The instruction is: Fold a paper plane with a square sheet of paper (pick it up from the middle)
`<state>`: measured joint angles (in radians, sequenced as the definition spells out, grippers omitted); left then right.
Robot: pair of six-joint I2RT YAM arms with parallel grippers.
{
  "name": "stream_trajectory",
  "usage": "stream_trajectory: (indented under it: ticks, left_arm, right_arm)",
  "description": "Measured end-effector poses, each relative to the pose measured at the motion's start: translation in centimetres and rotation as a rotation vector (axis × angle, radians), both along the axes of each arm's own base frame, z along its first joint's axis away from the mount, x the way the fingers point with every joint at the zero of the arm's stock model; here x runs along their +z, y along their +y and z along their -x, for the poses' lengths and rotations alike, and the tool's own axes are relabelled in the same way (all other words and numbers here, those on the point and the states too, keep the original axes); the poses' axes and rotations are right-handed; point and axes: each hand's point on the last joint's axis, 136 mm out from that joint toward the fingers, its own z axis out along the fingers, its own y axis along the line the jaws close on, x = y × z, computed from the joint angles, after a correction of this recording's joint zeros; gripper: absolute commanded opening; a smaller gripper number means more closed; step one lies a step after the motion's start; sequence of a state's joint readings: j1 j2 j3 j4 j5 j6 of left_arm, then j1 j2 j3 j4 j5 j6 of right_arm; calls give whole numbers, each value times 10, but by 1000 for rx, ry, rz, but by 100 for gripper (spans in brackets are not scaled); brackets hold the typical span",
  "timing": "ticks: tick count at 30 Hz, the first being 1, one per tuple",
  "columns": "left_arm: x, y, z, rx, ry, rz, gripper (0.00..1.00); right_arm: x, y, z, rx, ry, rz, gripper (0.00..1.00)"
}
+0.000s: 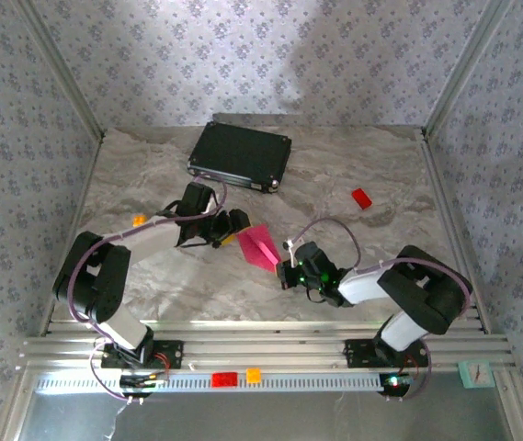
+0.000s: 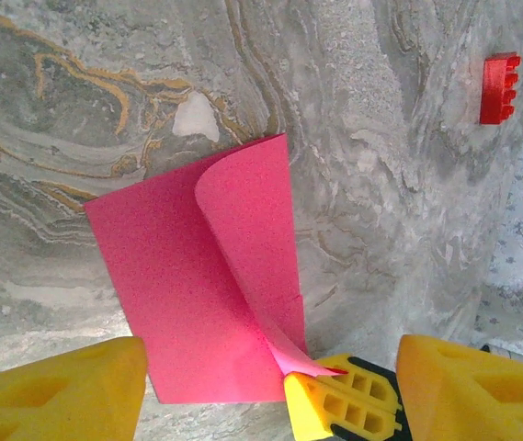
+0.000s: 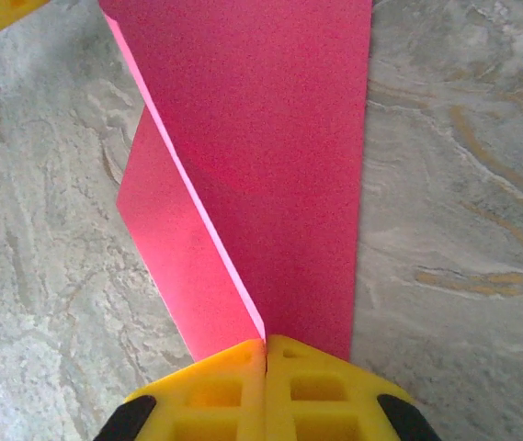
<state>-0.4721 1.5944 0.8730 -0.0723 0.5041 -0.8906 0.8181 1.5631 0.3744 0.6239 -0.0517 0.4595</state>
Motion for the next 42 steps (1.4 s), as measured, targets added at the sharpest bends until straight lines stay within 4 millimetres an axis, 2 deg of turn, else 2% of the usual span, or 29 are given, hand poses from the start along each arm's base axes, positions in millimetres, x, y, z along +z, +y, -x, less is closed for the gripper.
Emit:
stream_trajectory:
  ticks: [5, 14, 17, 21, 28, 42]
  left_arm:
    - [2, -3, 1, -16, -1, 16, 46]
    - [-3, -10, 6, -54, 20, 39, 29]
    - [-4, -12, 8, -64, 28, 46, 26]
    - [-4, -14, 11, -72, 31, 50, 24]
    - [-8, -14, 13, -77, 35, 52, 21]
    - [-22, -37, 22, -149, 72, 71, 14]
  right_arm:
    - [1, 3, -1, -9, 70, -73, 0]
    - [9, 20, -3, 8, 263, -167, 0]
    - [11, 26, -6, 12, 316, -198, 0]
    - [2, 26, -5, -5, 387, -217, 0]
    - [2, 27, -6, -40, 405, -296, 0]
    - [4, 28, -9, -88, 439, -412, 0]
